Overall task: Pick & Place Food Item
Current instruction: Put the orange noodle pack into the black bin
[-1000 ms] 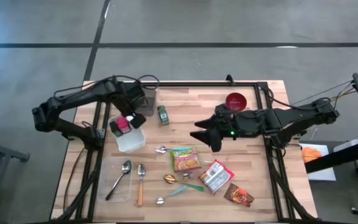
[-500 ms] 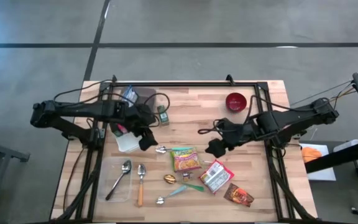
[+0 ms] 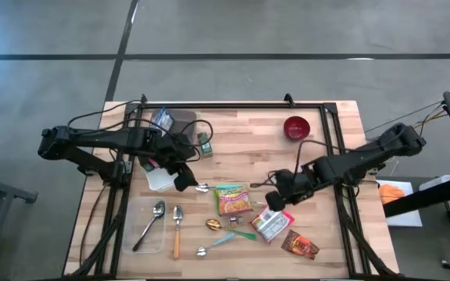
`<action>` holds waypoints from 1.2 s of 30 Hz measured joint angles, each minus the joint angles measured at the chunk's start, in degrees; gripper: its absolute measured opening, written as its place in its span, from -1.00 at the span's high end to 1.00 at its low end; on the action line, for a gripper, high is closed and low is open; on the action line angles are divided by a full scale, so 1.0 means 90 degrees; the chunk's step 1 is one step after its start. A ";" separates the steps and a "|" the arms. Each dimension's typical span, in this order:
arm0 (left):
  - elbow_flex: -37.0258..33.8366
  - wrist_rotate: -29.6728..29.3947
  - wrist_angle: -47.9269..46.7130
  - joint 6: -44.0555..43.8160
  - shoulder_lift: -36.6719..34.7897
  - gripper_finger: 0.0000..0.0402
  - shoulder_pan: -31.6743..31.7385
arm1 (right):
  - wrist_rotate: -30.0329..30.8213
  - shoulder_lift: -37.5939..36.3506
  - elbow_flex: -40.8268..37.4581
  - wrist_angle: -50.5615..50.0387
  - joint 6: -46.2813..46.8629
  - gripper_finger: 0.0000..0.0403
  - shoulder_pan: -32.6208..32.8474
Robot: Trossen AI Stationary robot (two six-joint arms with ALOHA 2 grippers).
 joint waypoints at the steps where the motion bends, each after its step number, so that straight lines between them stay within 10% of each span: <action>1: 0.0000 0.0000 0.0002 0.0000 -0.0002 -0.76 0.0000 | -0.0082 -0.0005 -0.0099 0.0007 0.0101 -0.74 0.0088; 18: 0.0000 0.0095 0.0002 0.0032 0.0000 -0.76 0.0000 | 0.1322 -0.0012 -0.1833 0.1958 0.1596 -0.74 0.1234; 36: -0.0002 0.0170 0.0101 -0.0021 0.0000 -0.76 0.0000 | 0.1353 -0.0010 -0.2866 0.3655 0.1892 -0.74 0.1564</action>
